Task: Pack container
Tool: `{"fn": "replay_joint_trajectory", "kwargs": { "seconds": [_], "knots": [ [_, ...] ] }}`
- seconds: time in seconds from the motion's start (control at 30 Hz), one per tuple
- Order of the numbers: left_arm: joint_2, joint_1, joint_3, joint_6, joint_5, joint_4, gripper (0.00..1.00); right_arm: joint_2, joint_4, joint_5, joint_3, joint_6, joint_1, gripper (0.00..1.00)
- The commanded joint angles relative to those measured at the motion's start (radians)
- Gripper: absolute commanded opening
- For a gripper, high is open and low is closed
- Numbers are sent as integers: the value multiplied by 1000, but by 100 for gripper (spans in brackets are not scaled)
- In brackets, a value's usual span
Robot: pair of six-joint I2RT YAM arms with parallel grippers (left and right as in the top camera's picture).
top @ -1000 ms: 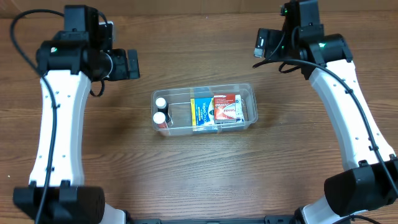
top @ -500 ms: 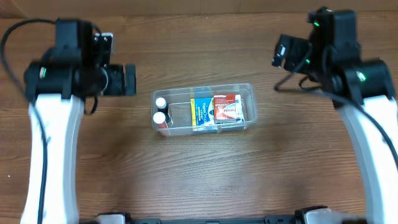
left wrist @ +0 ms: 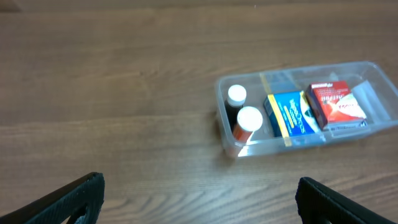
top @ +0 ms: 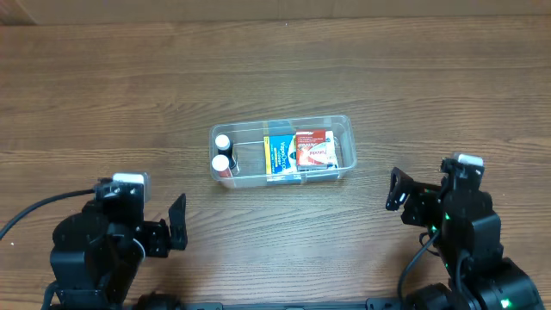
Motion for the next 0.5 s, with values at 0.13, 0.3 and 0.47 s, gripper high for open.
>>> {"fn": "replay_joint_trajectory", "kwargs": {
  "seconds": [0.13, 0.3, 0.47],
  "knots": [
    [-7, -5, -23, 18, 11, -111, 100, -21, -29, 26, -7, 15, 4, 100],
    [-7, -5, -23, 18, 11, -119, 100, -21, -31, 27, -7, 15, 4, 100],
    [-7, -5, -23, 18, 11, -119, 100, -26, -39, 31, -8, 0, 13, 100]
  ]
}}
